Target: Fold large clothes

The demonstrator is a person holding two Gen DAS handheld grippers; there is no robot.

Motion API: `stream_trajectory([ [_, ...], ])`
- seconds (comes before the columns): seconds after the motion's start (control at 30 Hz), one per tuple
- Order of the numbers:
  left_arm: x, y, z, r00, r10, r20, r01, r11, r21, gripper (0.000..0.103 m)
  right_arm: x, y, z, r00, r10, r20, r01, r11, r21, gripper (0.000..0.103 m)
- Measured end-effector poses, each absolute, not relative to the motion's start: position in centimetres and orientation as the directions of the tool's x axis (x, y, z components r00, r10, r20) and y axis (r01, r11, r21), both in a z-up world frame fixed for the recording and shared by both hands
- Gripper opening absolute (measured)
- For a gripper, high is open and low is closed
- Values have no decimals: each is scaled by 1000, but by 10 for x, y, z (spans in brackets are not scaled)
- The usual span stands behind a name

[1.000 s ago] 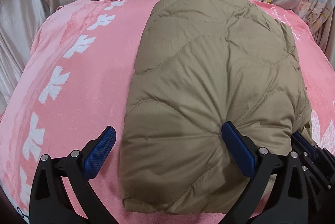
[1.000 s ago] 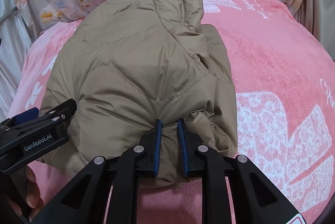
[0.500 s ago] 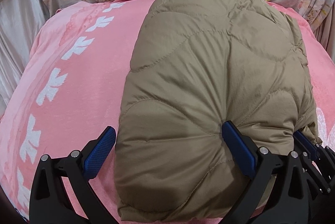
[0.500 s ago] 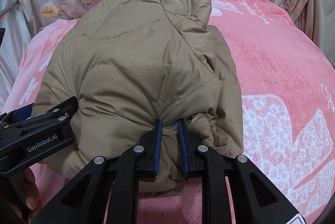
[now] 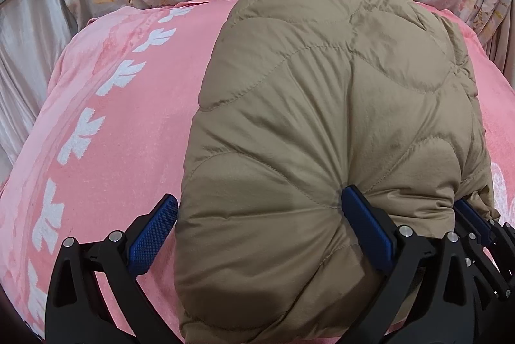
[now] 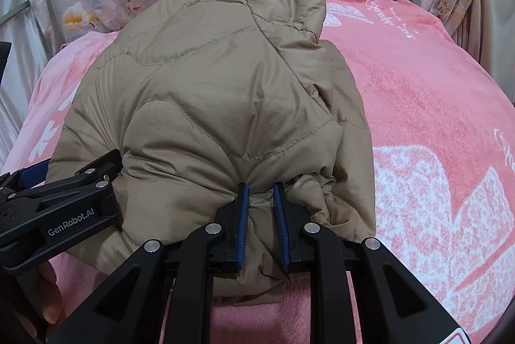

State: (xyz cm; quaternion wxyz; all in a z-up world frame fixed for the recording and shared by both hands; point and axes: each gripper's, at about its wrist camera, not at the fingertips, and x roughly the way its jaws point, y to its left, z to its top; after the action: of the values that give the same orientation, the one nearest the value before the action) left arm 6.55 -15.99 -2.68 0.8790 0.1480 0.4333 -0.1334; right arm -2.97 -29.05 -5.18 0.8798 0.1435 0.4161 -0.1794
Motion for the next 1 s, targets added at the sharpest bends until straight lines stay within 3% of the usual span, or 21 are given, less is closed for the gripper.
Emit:
stream_trajectory([
  [0.17,70,-152,-21,540,-152,-828,362,930,66,98,-37,-297,-46,611,-152,-777,421,893,156,18],
  [0.23,76,-141,-11,490,-186,-852,363,932,5,98,-45,-307,-34,617,-117,-778,425,882,204,24],
  [0.37,89,-123,20,525,-207,-826,346,938,-15,98,-62,-335,-7,669,-143,-729,459,852,253,70],
  [0.47,116,-115,29,484,-253,-837,338,937,-87,98,-64,-363,1,684,-147,-714,502,806,315,72],
  [0.67,172,-105,-1,291,-413,-863,266,902,-341,98,-39,-405,-38,675,140,-724,502,632,590,73],
  [0.77,183,-106,-14,223,-502,-835,239,859,-453,98,-29,-401,-52,679,225,-699,477,589,653,81],
  [0.9,189,-118,-26,156,-565,-810,257,815,-519,98,-17,-384,-60,688,241,-684,461,583,669,87],
  [1.0,185,-131,-27,178,-532,-828,280,834,-476,98,-8,-376,-64,699,246,-672,451,577,681,90],
])
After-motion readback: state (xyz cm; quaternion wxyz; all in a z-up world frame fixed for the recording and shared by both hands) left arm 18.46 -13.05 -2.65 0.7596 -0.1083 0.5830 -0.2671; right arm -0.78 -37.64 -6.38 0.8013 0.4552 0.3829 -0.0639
